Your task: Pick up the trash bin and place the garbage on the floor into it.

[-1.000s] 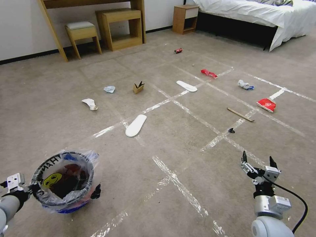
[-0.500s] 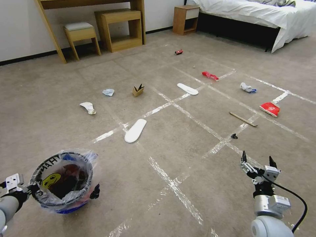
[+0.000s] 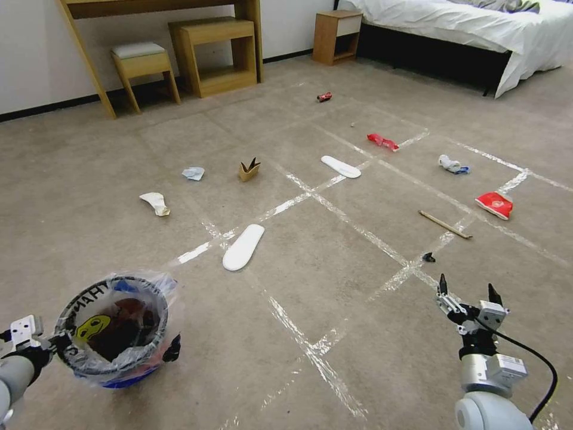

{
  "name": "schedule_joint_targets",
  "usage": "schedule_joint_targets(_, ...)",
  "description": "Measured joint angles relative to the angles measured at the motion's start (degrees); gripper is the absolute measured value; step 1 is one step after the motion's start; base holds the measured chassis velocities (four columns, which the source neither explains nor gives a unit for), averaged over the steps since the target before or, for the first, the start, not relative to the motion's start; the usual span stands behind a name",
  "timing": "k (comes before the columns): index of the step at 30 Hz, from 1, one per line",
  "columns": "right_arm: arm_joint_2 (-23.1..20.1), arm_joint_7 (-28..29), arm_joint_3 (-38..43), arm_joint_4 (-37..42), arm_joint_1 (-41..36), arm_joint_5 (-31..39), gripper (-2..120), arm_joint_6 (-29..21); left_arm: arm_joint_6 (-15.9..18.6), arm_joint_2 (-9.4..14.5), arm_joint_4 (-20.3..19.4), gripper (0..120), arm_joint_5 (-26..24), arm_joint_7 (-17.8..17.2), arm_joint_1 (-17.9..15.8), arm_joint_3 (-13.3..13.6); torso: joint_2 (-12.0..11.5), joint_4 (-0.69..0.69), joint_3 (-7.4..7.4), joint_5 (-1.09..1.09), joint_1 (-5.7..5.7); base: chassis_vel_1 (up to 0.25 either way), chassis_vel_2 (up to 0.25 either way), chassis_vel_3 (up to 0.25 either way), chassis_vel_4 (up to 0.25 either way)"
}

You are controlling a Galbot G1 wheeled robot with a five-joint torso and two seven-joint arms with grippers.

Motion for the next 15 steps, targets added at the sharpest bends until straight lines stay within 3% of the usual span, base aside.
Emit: schedule_joint_targets(15,-0.1,0.0,0.1,0.0,0.4,0.0,100,-0.3,-0.1,0.3,1.2,1,0.3,0.2,-0.5,0.3,0.0,0.0,0.0,0.0,0.0,-0.097,0.081,0.088,-0.092)
